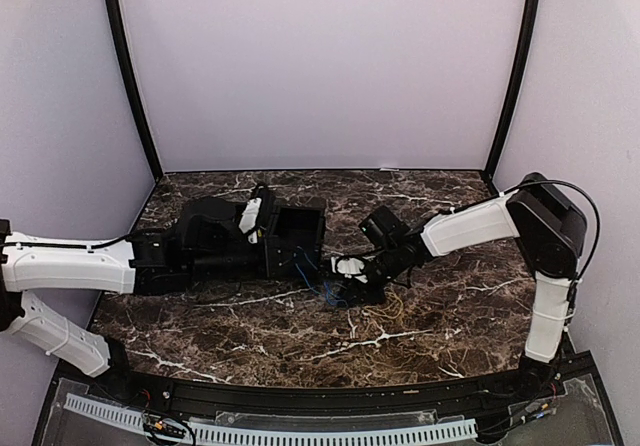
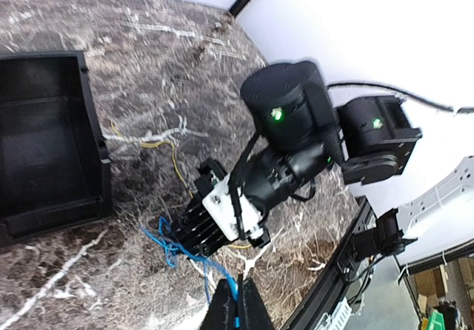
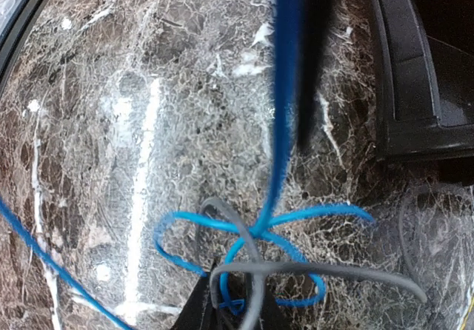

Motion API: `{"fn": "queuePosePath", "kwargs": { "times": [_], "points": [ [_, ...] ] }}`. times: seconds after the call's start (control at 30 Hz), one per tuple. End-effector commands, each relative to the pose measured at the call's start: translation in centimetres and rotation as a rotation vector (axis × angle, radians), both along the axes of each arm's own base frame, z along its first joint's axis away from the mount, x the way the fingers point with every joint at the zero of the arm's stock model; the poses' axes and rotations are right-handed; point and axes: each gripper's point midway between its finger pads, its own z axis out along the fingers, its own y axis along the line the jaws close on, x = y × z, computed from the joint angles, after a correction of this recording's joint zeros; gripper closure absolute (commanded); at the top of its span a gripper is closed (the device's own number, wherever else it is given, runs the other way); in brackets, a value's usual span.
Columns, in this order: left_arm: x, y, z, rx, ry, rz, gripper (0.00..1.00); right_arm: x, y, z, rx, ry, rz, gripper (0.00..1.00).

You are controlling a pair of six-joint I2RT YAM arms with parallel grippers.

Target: Untangle the cables

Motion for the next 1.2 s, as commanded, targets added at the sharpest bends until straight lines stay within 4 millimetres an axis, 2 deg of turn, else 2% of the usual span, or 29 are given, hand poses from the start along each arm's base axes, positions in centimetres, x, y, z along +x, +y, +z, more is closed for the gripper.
{"fn": "queuePosePath", "kwargs": {
  "times": [0.0, 0.07, 0.1, 0.13, 0.2, 0.33, 0.37, 0.4, 0.47, 0.53, 0.63, 0.8, 1.0, 1.17],
  "points": [
    [0.6, 3.2, 4.9, 0.025, -0.119, 0.092, 1.0, 0.3, -0.5, -0.9, -0.052, 0.015, -0.027, 0.87],
    [0.7, 5.2, 6.9, 0.061, -0.17, 0.14, 1.0, 0.4, -1.0, -1.0, -0.062, 0.024, -0.035, 0.88],
    [1.1, 6.1, 8.7, 0.064, -0.205, 0.185, 1.0, 0.5, -1.1, -0.9, -0.063, 0.027, -0.039, 0.89],
    [0.8, 7.4, 9.6, 0.096, -0.231, 0.194, 1.0, 0.6, -1.2, -0.7, -0.06, 0.027, -0.044, 0.89],
    [0.8, 9.9, 14.2, 0.101, -0.31, 0.259, 1.0, 0.9, -1.3, -0.5, -0.059, 0.029, -0.055, 0.89],
    [0.0, 14.9, 21.0, 0.115, -0.418, 0.371, 1.0, 1.8, -1.6, -0.6, -0.072, 0.038, -0.09, 0.88],
    [-0.2, 15.9, 21.5, 0.14, -0.43, 0.389, 1.0, 1.9, -1.6, -0.5, -0.073, 0.04, -0.096, 0.87],
    [-0.6, 17.1, 23.6, 0.105, -0.454, 0.416, 1.0, 2.1, -1.6, -0.6, -0.075, 0.042, -0.1, 0.87],
    [-1.2, 18.6, 25.5, 0.093, -0.478, 0.437, 1.0, 2.3, -1.7, -0.5, -0.074, 0.044, -0.108, 0.87],
    [-1.6, 19.8, 26.4, 0.093, -0.491, 0.459, 1.0, 2.4, -1.8, -0.6, -0.08, 0.045, -0.115, 0.88],
    [-2.0, 20.9, 26.7, 0.093, -0.496, 0.473, 1.0, 2.7, -1.9, -0.6, -0.085, 0.043, -0.124, 0.88],
    [-2.0, 21.0, 25.1, 0.118, -0.477, 0.475, 1.0, 2.9, -2.4, 0.0, -0.086, 0.039, -0.131, 0.86],
    [-1.8, 20.6, 23.4, 0.146, -0.456, 0.465, 1.0, 1.6, -2.6, 5.0, -0.031, 0.039, -0.067, 0.56],
    [-1.5, 20.2, 22.4, 0.174, -0.449, 0.463, 1.0, 0.3, -3.2, 9.6, 0.023, 0.012, -0.042, 0.45]
  ]
}}
